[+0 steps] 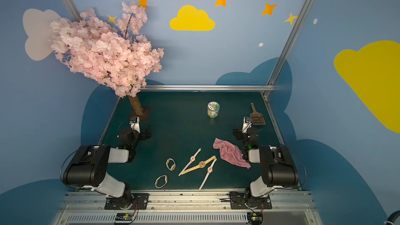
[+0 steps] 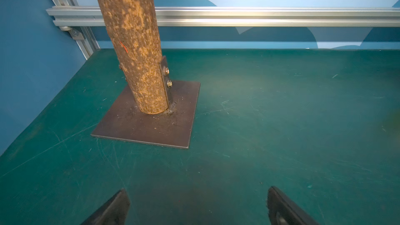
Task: Wipe the watch dial
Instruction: Pick up the watch at the center of the board.
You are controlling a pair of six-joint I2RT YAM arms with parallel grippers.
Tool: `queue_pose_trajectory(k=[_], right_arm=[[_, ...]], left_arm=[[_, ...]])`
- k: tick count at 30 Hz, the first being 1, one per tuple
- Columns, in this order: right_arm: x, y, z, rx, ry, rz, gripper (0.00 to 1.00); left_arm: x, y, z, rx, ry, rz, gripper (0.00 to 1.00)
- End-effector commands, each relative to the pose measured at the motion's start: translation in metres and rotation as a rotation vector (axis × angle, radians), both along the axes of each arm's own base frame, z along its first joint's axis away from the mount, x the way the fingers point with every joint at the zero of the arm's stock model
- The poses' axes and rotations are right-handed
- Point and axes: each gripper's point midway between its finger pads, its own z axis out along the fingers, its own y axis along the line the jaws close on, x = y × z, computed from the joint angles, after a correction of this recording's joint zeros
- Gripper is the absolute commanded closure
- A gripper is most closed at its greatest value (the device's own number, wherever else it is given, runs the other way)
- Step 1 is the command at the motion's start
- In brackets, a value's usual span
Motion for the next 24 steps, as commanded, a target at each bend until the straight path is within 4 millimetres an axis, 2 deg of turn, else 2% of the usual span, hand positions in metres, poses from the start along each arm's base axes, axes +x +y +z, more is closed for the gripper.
queue_pose_trajectory(k=[1,19,23,24], right_arm=[[0.0022,-0.0002,0.0067,-0.003,-0.029,-0.005,0.04],[0.0032,-0.0013,0.0059,0.0,-0.024,-0.006,0.04],[0.002,-0.0009,0.0067,-0.003,-0.028,-0.007,0.04],[0.0014,-0.0031,0.0112,-0.008,-0.042,-0.025,0.05]], left_arm=[[0.0021,-0.0064,0.0021,-0.014,-0.003,-0.036,0.0],[0.0028,-0.0051,0.0011,-0.026,0.003,-0.035,0.0],[0.0019,-0.0058,0.0029,-0.018,-0.007,-0.036,0.02],[0.001,-0.0052,0.0088,0.005,-0.029,-0.015,0.02]])
